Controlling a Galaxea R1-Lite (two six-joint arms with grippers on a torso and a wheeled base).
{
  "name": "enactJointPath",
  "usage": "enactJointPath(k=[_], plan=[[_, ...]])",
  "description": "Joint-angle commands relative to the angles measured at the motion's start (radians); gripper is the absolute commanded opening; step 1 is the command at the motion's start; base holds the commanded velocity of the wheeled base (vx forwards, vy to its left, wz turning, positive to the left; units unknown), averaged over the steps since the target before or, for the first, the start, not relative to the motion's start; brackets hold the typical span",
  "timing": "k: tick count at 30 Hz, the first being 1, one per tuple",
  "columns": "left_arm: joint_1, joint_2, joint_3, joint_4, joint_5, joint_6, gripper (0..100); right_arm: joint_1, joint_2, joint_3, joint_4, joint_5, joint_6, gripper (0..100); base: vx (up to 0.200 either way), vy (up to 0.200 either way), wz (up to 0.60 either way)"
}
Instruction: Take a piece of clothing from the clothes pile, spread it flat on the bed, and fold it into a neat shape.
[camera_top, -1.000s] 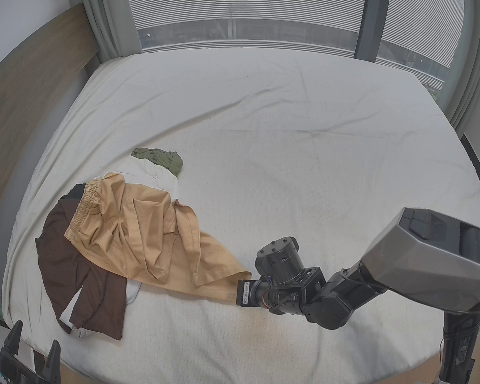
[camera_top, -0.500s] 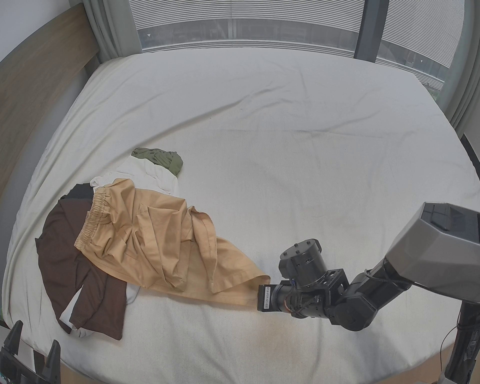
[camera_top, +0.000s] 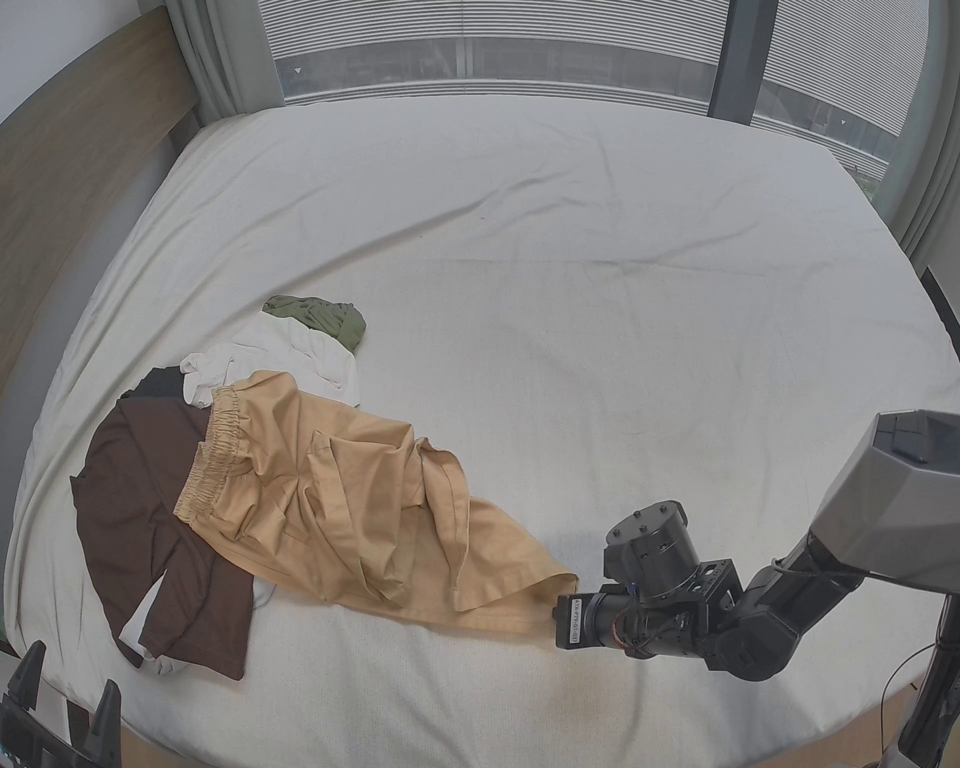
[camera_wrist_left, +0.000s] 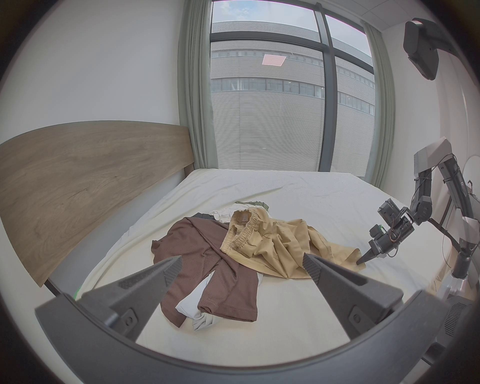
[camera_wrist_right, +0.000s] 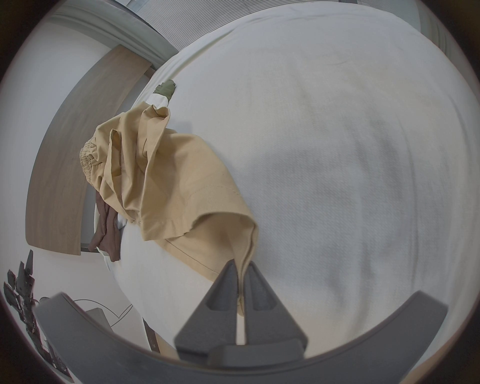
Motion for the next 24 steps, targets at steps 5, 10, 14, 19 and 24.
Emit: enactJointPath(k=[5,10,14,19,24], plan=[[0.0,-0.016,0.018,0.0,0.0,0.0,100,-0.048,-0.046,0.083,-0.008,0.0,-0.025,0,0.0,0.0,0.0],[0.002,-0.016,0.018,0.0,0.0,0.001,100,-0.078,-0.049,0.137,-0.07,0.001,-0.051,0,0.0,0.0,0.0],[0.002,-0.016,0.018,0.0,-0.001,0.001,100,-0.101,-0.052,0.177,-0.117,0.001,-0.07,0,0.0,0.0,0.0],[0.002,-0.016,0.018,0.0,-0.001,0.001,100,-0.125,-0.08,0.212,-0.125,0.001,-0.074,0,0.0,0.0,0.0],[0.002,-0.016,0.018,0.0,0.0,0.001,100,-0.156,-0.129,0.238,-0.125,0.001,-0.077,0,0.0,0.0,0.0]])
